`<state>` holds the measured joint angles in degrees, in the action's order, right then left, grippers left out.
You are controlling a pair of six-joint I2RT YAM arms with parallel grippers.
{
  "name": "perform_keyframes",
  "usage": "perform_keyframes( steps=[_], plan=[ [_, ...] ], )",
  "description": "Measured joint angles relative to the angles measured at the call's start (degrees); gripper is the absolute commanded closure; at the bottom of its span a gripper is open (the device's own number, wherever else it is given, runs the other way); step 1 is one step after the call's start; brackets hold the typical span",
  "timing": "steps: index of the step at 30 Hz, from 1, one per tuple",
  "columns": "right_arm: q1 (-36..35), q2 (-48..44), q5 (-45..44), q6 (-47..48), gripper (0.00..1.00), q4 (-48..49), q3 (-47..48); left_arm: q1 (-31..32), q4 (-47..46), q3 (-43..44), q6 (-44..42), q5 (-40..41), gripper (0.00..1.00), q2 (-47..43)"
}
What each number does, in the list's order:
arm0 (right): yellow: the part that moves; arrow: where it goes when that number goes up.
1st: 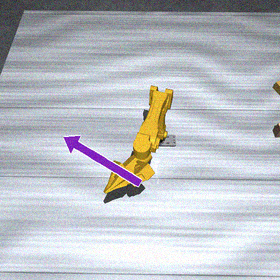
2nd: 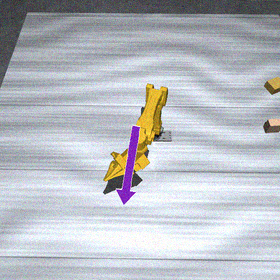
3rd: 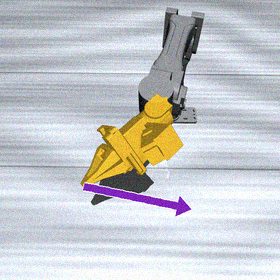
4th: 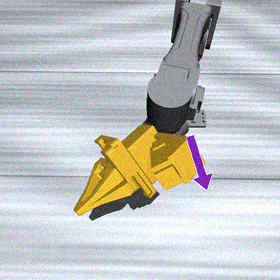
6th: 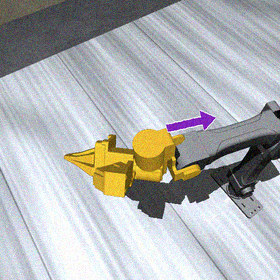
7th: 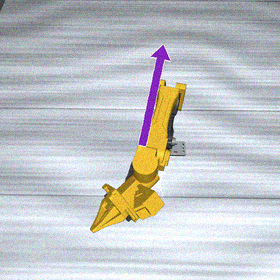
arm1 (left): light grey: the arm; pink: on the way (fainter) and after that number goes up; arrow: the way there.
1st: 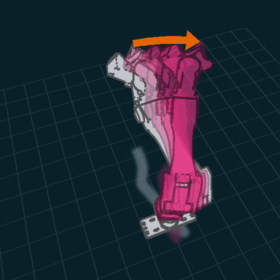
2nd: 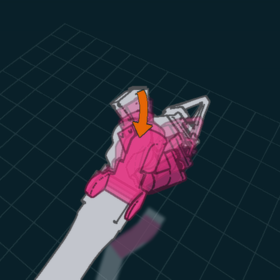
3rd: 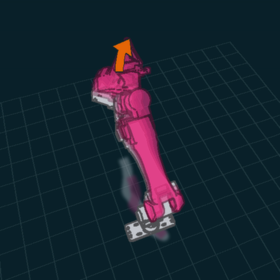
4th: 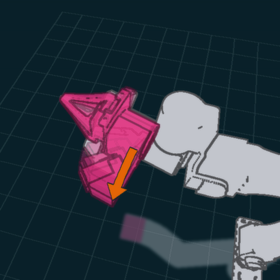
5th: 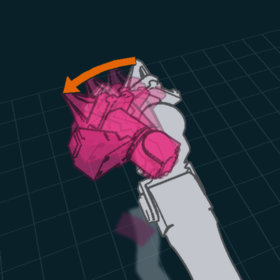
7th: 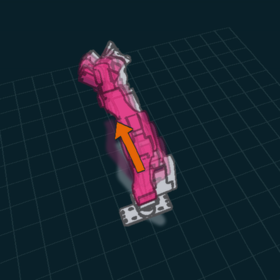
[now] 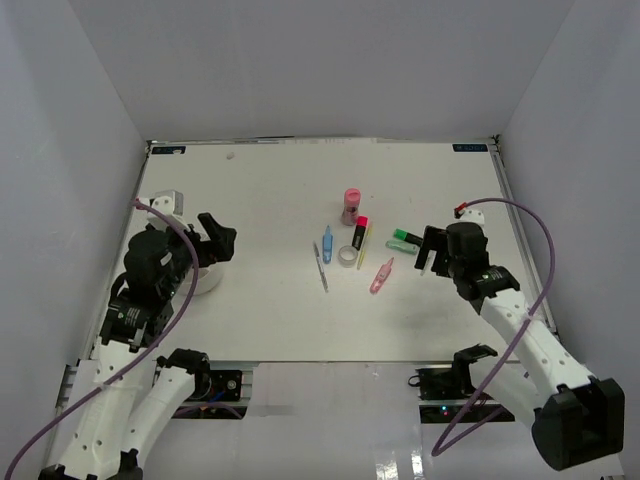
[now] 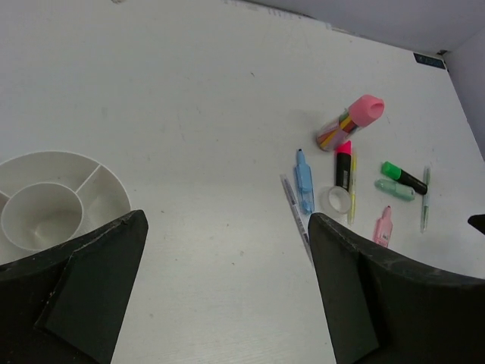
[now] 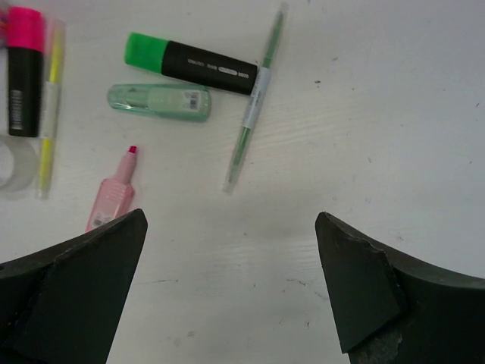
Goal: Sort the stationery into containers
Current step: Pick up the pen from the center of the board.
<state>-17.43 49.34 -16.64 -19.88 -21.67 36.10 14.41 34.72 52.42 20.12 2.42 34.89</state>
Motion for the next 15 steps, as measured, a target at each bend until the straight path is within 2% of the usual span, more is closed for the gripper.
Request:
perform_keyframes(
  steps=[10,15],
  plan=[
    [0.00,20.09,-4.90,-4.90,0.24,5.64,-1.07,0.35,-6.69,-10.75,1.90,-1.46,0.02,1.03],
    [0.00,26.73,-6.82,-6.51,0.29,7.87,-0.22,0.76,-8.66,-15.17,2.47,-0.90,0.02,-0.07]
  ],
)
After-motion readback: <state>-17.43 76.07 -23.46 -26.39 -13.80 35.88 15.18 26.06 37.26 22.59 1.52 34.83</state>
